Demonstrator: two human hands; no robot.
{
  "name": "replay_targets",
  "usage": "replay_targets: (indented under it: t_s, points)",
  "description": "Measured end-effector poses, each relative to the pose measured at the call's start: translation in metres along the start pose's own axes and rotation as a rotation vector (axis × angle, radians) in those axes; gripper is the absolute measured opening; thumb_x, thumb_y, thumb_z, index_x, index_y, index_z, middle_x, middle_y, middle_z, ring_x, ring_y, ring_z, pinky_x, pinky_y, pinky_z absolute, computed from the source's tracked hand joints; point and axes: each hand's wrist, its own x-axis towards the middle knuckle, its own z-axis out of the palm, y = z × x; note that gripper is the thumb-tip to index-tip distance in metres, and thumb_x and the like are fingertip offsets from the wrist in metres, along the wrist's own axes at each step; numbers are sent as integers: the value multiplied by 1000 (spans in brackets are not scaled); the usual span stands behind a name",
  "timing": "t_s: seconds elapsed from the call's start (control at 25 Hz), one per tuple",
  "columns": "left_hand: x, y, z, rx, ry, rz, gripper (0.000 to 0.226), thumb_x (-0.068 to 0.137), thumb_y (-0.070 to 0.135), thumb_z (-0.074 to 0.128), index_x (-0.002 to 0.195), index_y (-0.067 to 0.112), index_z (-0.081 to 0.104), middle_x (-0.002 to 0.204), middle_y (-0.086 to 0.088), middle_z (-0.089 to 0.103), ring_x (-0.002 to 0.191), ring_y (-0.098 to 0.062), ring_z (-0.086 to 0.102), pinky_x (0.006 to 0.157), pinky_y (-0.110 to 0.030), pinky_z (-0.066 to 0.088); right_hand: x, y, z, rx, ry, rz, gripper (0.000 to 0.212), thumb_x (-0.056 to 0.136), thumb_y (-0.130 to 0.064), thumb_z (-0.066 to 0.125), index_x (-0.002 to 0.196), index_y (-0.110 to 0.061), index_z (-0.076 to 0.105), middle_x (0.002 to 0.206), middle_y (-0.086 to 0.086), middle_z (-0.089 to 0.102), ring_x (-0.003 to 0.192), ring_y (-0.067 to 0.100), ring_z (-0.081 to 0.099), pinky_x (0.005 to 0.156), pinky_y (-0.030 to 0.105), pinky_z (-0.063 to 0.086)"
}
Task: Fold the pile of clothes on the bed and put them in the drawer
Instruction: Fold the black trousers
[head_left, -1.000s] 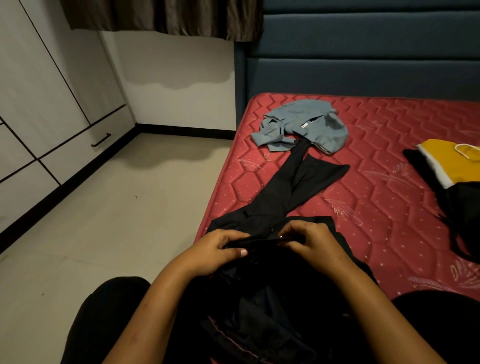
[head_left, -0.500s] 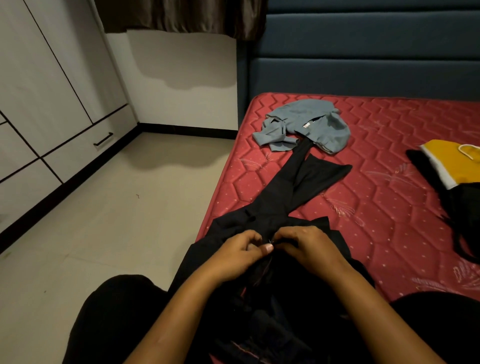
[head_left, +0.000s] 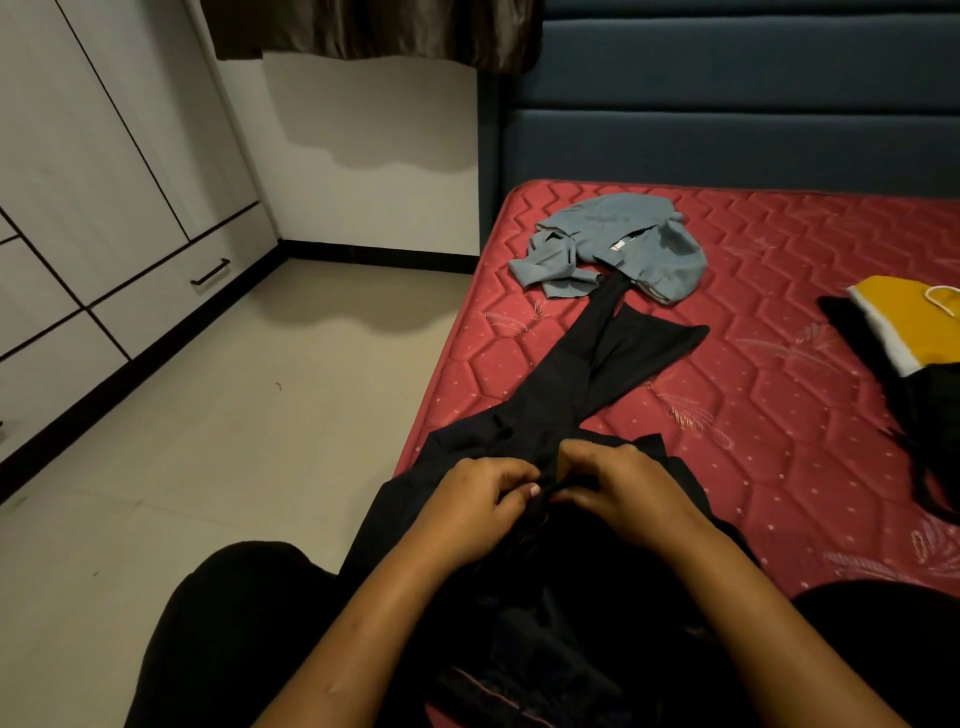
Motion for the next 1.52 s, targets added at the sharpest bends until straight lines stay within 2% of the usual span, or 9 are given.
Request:
replay_targets:
  t_s: [0.24,0.48,0.64,0.76,0.92,1.04,1.24,1.4,1.52]
  points:
    - [0,3,-6,144,-24,89,28,88,28,54,110,24,70,105,5,72,99,-16,66,84,-36,51,2,7,5,5,-52,56,27,80,-43,67,102,-37,51,97,-18,69,96,7,64,79,37,51]
    - [0,-1,-15,126,-105,99,37,85,5,53,112,25,68,107,9,70,101,-5,64,90,-30,49,1,6,3,101,-39,-34,27,79,-32,72,102,-35,59,96,-25,67,92,-5,63,81,31,52]
    - [-1,0,-18,39,-227,95,30,90,0,48,105,22,62,96,10,63,92,-1,57,84,-18,42,2,4,2,146,-47,-115,19,77,-26,75,86,-28,58,79,-19,63,78,-1,62,72,35,51]
    - [-4,3,-20,-119,-270,64,24,96,7,50,89,31,52,84,13,55,78,3,50,75,-15,39,2,2,1,155,-36,-169,17,80,-24,70,92,-31,60,80,-27,61,81,-6,60,74,25,50]
    - [-6,6,-12,-197,-243,38,20,97,15,54,78,20,49,75,7,50,69,2,44,67,-16,37,0,1,4,142,-28,-181,24,84,-21,67,103,-34,60,87,-31,61,87,-9,60,78,20,47]
    - [-2,2,-14,-304,-326,-6,17,98,16,48,92,4,58,86,-3,55,82,-3,49,80,-25,41,0,0,7,149,-7,-187,32,86,-18,67,116,-27,65,105,-15,69,98,-1,62,86,20,48]
    - [-3,2,-27,-503,-474,-159,20,100,5,44,98,18,60,90,16,62,88,6,57,84,-13,42,1,-1,11,162,-42,-229,29,86,-21,64,114,-28,64,109,-20,66,103,-5,60,90,22,48]
    - [-6,1,-29,-527,-503,-197,20,100,6,43,85,15,54,72,17,56,70,6,53,70,-10,40,2,-1,14,284,-127,-190,30,87,-16,67,116,-21,65,110,-21,63,106,-4,59,95,21,46]
    - [-7,-3,-26,-508,-451,-176,21,99,13,48,79,16,49,72,7,47,69,-3,46,67,-18,37,2,-4,10,290,-153,-179,24,87,-26,63,110,-32,61,105,-20,65,101,0,61,91,25,48]
